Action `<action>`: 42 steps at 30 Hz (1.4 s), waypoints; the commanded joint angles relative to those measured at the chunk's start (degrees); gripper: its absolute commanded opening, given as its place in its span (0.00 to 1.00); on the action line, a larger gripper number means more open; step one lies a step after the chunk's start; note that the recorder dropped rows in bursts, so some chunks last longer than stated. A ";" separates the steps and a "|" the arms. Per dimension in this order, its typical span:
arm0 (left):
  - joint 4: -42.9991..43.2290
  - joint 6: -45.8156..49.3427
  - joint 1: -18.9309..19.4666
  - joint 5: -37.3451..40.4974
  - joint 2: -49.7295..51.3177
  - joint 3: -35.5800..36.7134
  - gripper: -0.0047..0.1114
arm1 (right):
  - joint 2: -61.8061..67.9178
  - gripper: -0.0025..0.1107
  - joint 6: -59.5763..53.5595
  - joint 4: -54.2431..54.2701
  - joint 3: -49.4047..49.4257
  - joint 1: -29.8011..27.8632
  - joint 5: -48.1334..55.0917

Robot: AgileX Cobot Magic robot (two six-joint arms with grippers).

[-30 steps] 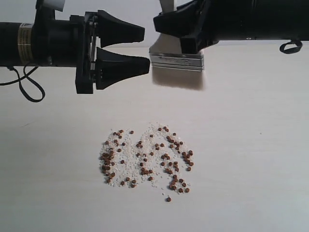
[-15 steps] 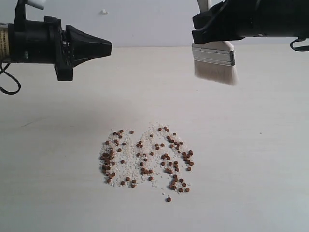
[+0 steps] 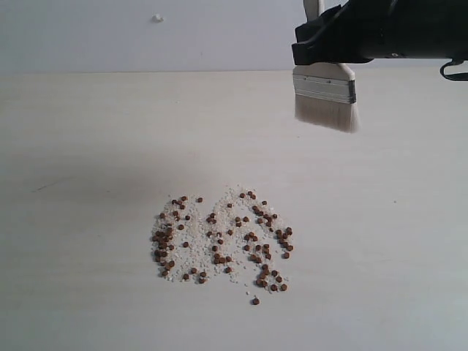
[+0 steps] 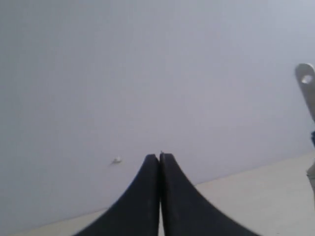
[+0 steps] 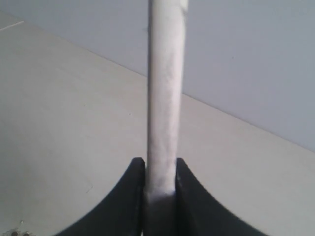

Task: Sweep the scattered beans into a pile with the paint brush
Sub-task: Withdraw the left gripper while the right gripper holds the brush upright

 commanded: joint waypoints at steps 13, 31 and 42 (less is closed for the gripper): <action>-29.07 28.06 0.06 -0.32 -31.07 17.17 0.04 | -0.53 0.02 1.61 0.35 0.19 -0.17 1.06; -36.71 37.54 7.18 17.62 -49.39 15.75 0.04 | -0.53 0.02 1.42 -0.41 0.19 -0.17 4.13; -36.35 33.31 9.57 32.71 -49.39 19.77 0.04 | -0.53 0.02 1.29 -1.04 0.19 -0.17 5.09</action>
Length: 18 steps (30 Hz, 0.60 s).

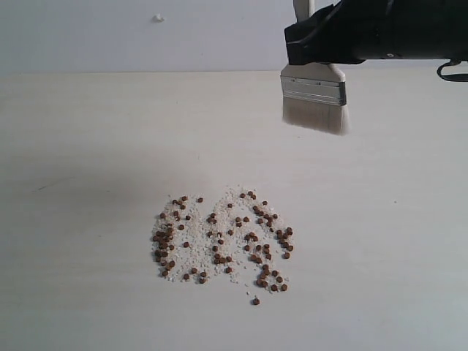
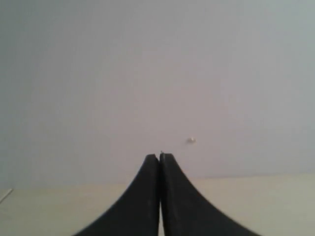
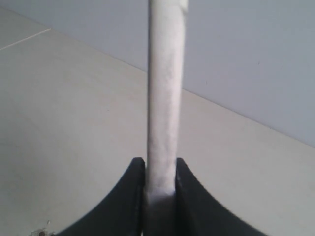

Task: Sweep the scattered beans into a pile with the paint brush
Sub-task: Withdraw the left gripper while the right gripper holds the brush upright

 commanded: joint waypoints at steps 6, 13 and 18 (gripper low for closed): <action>-0.51 -3.56 0.13 12.28 -0.30 3.08 0.04 | -0.53 0.02 -0.04 -0.22 0.19 -0.17 0.84; -0.88 -3.60 0.13 13.02 -0.30 3.08 0.04 | -0.53 0.02 -0.07 -0.48 0.19 -0.17 1.08; -0.90 -3.60 0.13 13.17 -0.30 3.08 0.04 | -0.53 0.02 1.93 -4.44 0.19 -0.17 1.32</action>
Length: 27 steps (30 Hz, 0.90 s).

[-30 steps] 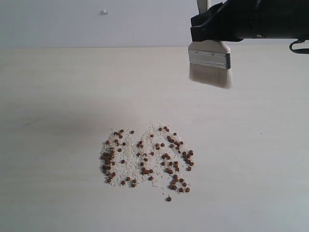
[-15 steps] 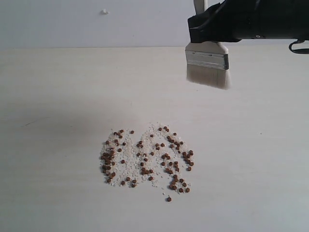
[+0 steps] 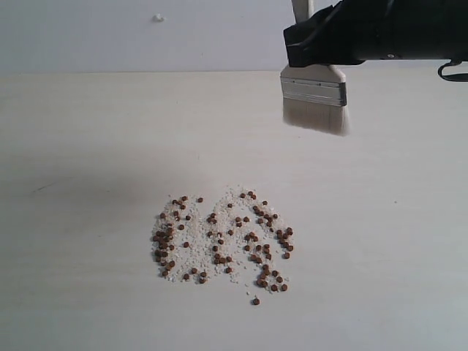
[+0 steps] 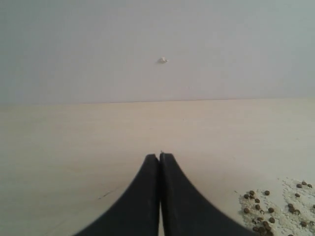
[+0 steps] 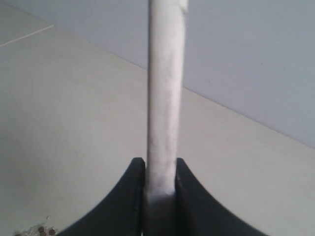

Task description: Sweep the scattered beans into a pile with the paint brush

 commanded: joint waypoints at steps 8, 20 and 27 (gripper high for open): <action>0.04 0.05 0.13 0.11 -0.30 0.04 0.04 | -1.49 0.02 3.70 -4.21 0.19 -0.17 1.07; 31.11 0.03 0.13 0.37 -0.30 0.04 0.04 | -10.41 0.02 -9.29 2.46 5.40 7.31 -10.46; 31.11 0.03 0.13 0.37 -0.30 0.04 0.04 | -15.64 0.02 -4.59 2.46 6.44 17.08 -24.97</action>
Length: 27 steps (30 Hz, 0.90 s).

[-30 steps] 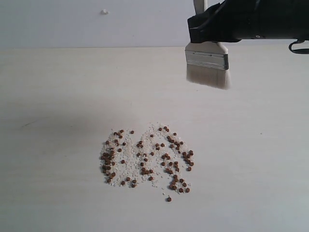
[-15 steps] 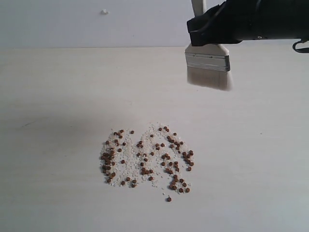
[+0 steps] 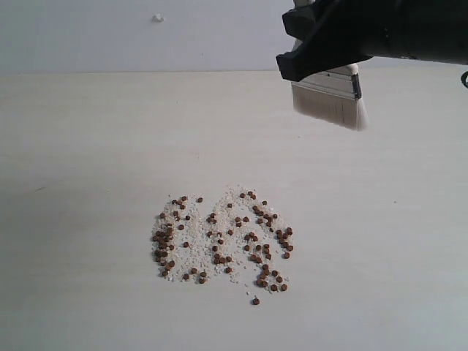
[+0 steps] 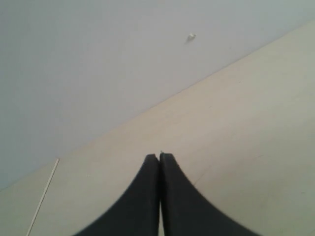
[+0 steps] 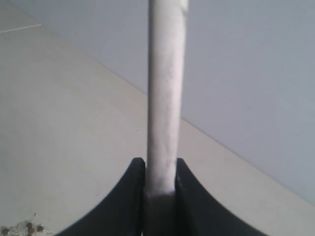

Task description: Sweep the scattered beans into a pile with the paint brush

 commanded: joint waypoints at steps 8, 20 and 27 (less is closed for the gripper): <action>0.20 0.03 0.13 0.12 -0.30 0.04 0.04 | -2.52 0.02 1.77 0.73 4.67 10.33 -12.92; 0.20 0.03 0.13 0.12 -0.30 0.04 0.04 | -2.52 0.02 22.54 -15.59 8.83 10.79 -20.38; 0.20 0.03 0.13 0.12 -0.30 0.04 0.04 | -2.52 0.02 56.39 -43.06 8.83 10.79 -29.79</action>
